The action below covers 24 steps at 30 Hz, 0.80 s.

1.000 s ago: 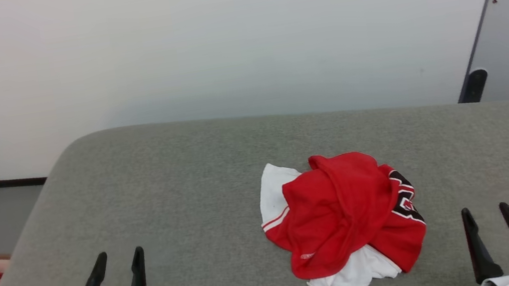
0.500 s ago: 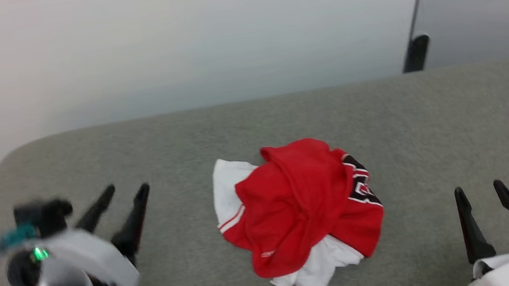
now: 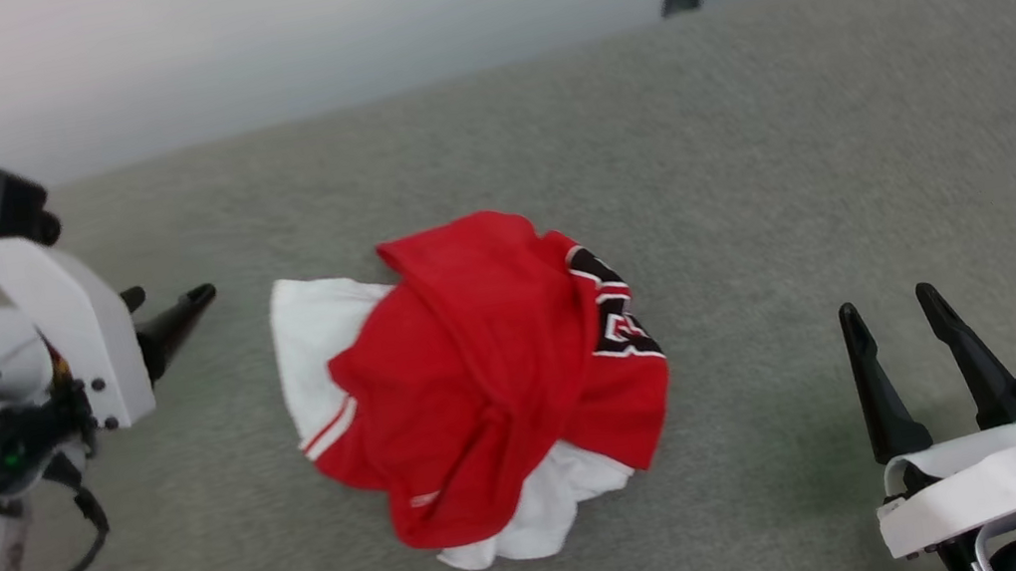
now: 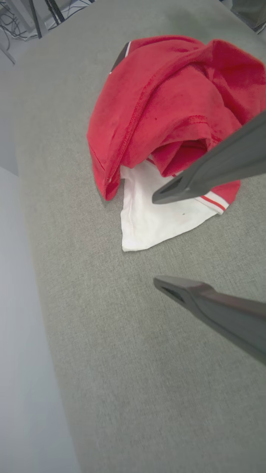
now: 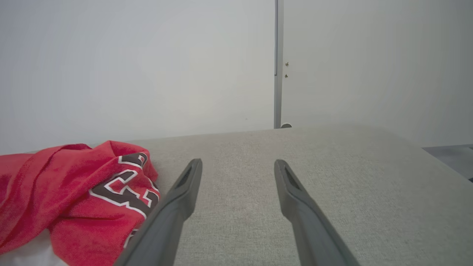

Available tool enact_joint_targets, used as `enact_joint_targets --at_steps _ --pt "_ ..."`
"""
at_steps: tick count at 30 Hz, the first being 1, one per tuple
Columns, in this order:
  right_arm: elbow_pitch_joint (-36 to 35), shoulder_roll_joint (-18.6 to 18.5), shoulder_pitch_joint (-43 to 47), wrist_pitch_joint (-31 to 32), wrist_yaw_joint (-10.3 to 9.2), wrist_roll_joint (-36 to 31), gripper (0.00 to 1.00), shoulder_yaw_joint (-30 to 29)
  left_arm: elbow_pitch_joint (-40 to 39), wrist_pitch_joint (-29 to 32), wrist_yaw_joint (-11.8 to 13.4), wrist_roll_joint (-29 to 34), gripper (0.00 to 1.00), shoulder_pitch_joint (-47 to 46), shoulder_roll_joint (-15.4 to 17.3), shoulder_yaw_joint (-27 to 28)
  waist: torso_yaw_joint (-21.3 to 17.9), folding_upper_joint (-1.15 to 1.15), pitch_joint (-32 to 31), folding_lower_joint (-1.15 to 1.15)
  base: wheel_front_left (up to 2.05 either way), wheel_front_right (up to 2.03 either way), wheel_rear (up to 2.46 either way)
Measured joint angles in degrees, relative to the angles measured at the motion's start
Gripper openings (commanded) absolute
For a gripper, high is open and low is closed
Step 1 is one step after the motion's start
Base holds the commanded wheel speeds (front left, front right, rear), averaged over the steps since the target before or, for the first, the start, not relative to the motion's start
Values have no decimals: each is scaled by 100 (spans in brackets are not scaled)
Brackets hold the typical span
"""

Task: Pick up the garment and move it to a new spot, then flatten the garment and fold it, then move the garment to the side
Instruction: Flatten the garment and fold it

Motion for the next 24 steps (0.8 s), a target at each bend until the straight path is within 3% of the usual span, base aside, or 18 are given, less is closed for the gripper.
enact_joint_targets --at_steps 7,21,22,23,24 --pt "-40 -2 -129 0 0 222 100 88 279 790 113 189 100 -425 98 -365 -423 0 539 0 0 0 0" --pt "-74 0 -342 1 0 361 100 205 1141 1262 267 399 100 -881 100 -621 -943 0 1287 0 0 0 0" --pt "-67 -1 -349 0 0 361 100 204 1211 1321 304 320 87 -911 68 -586 -957 0 1315 0 0 0 0" --pt "-64 -1 -358 1 0 360 100 202 1267 1389 308 263 48 -945 51 -561 -967 0 1335 0 0 0 0" --pt "-63 0 -367 0 0 359 100 197 1302 1451 308 223 24 -983 48 -556 -971 0 1349 0 0 0 0"
